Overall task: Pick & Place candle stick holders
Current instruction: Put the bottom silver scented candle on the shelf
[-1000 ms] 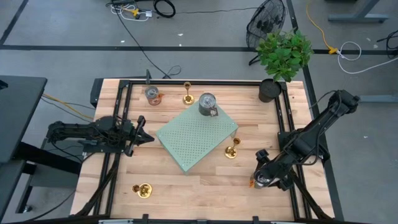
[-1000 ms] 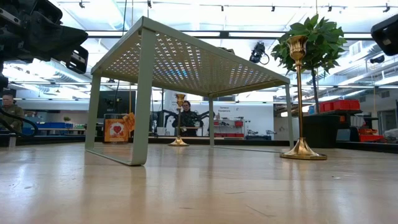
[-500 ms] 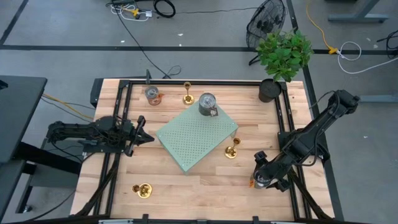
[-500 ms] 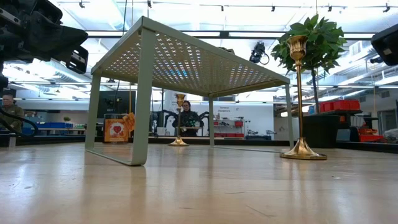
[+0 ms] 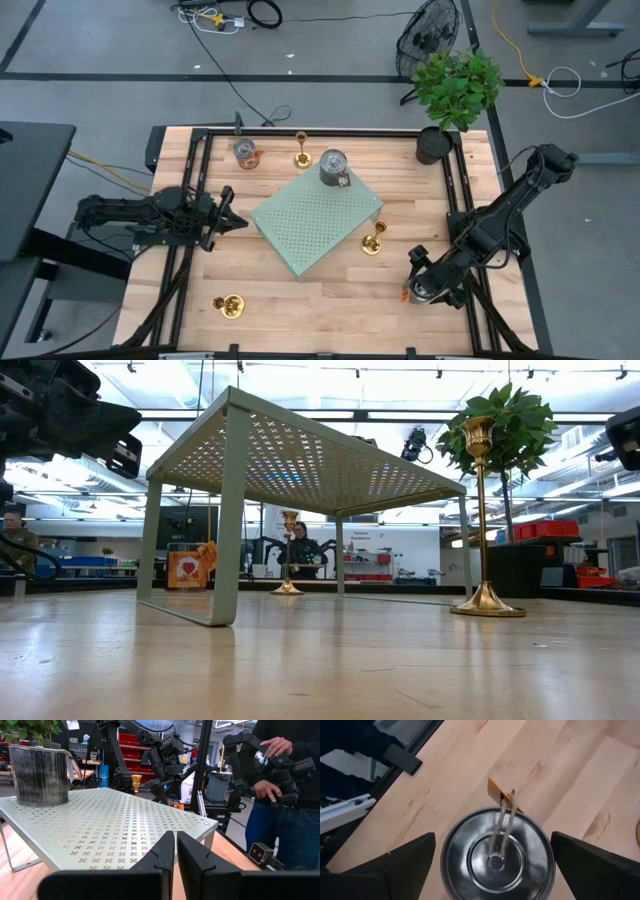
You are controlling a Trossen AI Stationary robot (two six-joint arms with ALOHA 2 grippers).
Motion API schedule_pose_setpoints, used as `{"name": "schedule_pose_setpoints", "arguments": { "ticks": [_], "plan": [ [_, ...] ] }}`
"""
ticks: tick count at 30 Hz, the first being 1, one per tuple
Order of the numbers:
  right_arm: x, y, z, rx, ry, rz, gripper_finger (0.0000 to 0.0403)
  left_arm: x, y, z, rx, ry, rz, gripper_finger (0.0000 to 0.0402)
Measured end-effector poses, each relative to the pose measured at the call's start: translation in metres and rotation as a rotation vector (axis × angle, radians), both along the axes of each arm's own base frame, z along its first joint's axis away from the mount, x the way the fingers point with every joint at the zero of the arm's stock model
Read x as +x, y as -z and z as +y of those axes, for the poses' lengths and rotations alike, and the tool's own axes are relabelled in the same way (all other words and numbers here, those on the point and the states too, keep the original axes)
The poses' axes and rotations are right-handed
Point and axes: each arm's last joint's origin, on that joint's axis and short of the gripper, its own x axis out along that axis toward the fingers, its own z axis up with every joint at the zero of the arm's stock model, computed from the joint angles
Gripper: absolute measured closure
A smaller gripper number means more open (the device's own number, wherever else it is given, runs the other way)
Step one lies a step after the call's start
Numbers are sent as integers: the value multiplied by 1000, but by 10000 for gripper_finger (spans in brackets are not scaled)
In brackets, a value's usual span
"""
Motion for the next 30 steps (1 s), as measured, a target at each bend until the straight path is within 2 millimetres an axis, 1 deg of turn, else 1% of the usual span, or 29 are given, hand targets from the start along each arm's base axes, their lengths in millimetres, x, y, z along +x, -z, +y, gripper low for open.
{"name": "schedule_pose_setpoints", "arguments": {
  "ticks": [5,23,30],
  "plan": [
    [0,0,0,-15,-39,-22,3,0,0,0,0,0,0,376],
    [-2,2,-2,-51,-65,-8,3,0,0,0,0,0,0,376],
    [-5,9,-5,-73,-69,14,3,0,0,0,0,0,0,376]
  ]
}}
